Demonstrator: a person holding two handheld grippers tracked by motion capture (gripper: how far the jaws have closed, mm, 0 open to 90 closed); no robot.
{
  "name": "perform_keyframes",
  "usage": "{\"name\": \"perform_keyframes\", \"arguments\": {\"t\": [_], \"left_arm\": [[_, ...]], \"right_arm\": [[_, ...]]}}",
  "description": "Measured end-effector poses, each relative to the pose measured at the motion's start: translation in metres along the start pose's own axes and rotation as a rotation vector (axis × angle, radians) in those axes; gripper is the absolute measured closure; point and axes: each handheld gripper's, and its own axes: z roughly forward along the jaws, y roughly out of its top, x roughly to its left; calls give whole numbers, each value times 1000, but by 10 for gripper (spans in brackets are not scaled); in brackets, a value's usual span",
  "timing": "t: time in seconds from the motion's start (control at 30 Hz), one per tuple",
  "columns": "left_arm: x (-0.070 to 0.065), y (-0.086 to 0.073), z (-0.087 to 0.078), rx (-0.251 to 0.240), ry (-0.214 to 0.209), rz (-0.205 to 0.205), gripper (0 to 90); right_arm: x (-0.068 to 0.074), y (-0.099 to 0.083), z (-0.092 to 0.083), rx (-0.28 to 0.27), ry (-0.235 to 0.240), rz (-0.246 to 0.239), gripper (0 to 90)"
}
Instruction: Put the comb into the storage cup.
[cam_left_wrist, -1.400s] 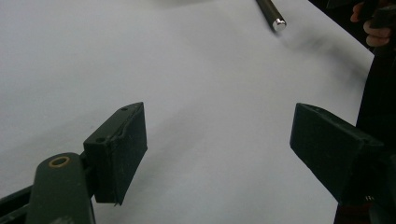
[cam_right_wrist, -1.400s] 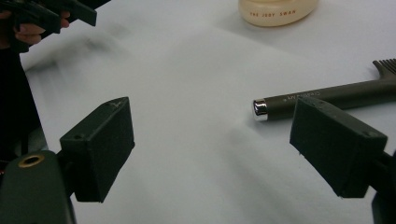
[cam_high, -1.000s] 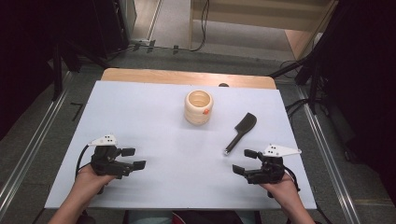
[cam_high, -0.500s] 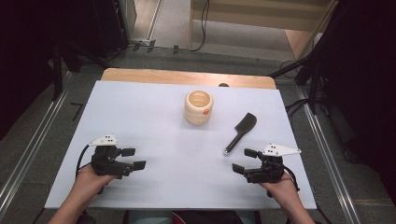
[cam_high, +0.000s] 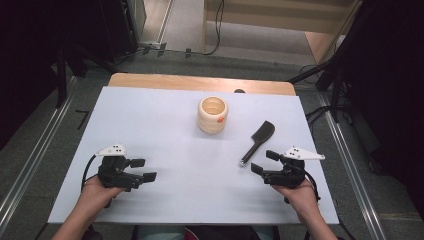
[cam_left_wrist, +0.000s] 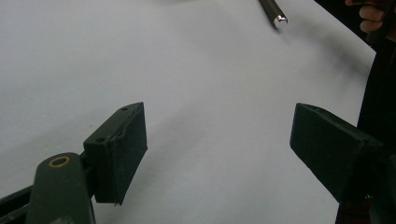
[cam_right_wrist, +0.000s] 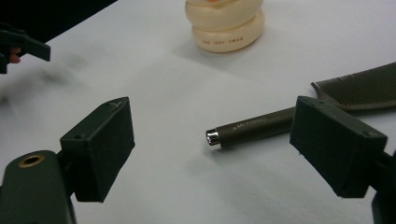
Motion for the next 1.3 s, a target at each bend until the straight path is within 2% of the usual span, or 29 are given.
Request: {"name": "perform_keyframes", "arguments": {"t": [0.33,0.87,1.0,1.3], "left_arm": [[0,0,0,0,0,0,194],[1,0,0,1,0,-1,194],[1,0,0,1,-1,-2,194],[1,0,0,0,-2,-3,195]], "right_arm": [[-6,8,5,-23,-25,10,120],[-14,24,21,-46,-64,-1,125],[-15,27,27,-57,-77,-22,125],[-17,33,43,-69,-88,-29,128]]}}
